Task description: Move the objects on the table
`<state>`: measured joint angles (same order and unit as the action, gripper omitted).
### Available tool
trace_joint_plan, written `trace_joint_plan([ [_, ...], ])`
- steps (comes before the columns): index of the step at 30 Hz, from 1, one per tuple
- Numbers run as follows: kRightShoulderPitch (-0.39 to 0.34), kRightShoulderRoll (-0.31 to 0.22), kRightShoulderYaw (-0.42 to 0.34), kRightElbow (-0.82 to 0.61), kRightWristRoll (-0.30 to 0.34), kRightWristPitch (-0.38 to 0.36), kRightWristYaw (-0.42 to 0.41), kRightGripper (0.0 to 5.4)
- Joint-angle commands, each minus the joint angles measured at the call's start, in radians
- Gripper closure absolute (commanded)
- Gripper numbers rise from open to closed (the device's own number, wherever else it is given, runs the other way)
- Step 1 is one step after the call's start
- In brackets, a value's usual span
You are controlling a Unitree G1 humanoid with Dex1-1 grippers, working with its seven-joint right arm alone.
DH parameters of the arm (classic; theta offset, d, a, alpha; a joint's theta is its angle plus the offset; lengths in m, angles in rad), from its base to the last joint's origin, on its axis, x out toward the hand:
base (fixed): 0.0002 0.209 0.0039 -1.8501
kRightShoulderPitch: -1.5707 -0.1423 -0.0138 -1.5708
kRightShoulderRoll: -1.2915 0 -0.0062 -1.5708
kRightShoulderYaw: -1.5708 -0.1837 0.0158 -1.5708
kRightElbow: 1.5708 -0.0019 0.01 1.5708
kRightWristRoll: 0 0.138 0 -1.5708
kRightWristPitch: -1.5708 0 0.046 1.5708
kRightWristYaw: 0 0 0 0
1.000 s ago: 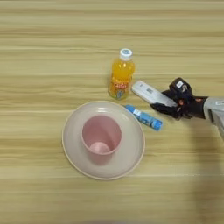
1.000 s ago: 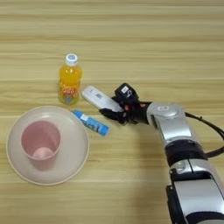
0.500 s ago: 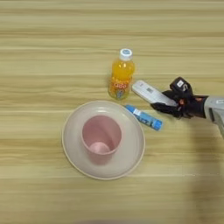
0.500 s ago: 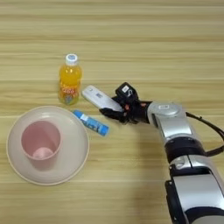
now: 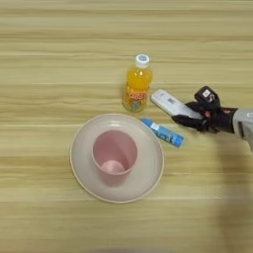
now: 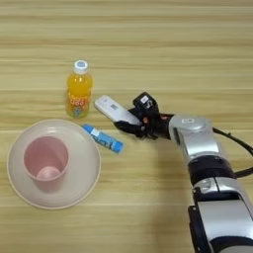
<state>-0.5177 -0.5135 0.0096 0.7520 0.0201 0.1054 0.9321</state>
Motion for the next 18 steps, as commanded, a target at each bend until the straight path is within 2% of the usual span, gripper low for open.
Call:
trace_joint_plan([
  [1, -0.065, -0.066, -0.042, -0.068, 0.024, -0.004, -0.016, 2.49],
  [18, -0.101, -0.156, -0.116, -0.002, 0.023, -0.028, -0.016, 2.49],
])
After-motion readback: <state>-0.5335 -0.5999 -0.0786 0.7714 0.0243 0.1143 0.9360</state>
